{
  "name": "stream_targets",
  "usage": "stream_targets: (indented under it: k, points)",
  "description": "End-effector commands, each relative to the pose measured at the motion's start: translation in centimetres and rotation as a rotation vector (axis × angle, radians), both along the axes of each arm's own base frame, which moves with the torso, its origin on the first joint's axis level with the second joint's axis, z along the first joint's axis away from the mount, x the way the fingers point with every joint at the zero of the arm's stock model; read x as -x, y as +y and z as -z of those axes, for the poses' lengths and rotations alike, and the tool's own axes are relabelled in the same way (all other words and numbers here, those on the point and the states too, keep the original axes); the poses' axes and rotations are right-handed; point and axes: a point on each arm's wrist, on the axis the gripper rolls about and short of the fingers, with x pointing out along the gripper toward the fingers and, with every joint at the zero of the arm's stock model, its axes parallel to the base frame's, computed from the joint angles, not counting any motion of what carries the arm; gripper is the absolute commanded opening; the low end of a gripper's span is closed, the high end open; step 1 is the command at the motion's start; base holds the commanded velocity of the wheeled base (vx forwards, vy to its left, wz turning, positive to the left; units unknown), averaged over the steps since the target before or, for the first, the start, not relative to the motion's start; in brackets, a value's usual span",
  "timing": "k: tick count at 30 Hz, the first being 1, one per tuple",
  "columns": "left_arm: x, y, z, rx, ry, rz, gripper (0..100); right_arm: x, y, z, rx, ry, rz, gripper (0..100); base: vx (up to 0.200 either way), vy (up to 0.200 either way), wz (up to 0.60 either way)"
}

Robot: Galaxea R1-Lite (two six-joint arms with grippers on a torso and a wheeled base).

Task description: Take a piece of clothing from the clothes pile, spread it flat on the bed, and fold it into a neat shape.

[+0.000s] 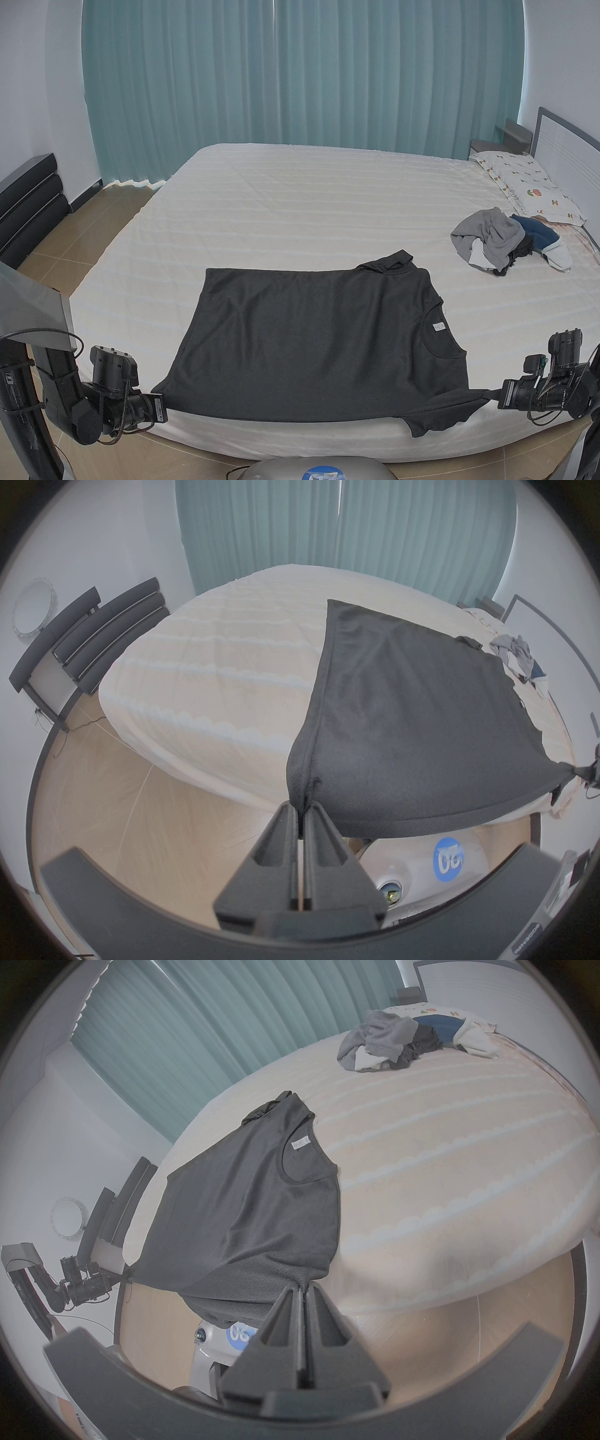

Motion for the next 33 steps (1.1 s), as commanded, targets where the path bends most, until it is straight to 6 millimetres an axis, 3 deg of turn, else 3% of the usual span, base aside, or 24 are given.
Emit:
stream_targets:
  k: [1,9,24,33]
  points:
    - [-1.7,-0.2,-0.7,0.072,-0.077,-0.065,0,-0.3,0.0,-0.1,-0.008,-0.018,0.005,0,0.000,0.000,0.00]
    - [-4.8,-0.4,-2.3,0.224,-0.218,-0.202,0,-2.7,-0.1,-1.0,-0.035,-0.098,0.038,0,0.000,0.000,0.00]
    - [-5.2,0.0,-2.9,0.239,-0.252,-0.228,0,-3.2,-0.1,-1.2,-0.033,-0.116,0.037,0,0.000,0.000,0.00]
    - [-6.0,-0.1,-2.6,0.262,-0.256,-0.239,0,-4.8,-0.3,-0.9,-0.031,-0.127,0.040,0,0.000,0.000,0.00]
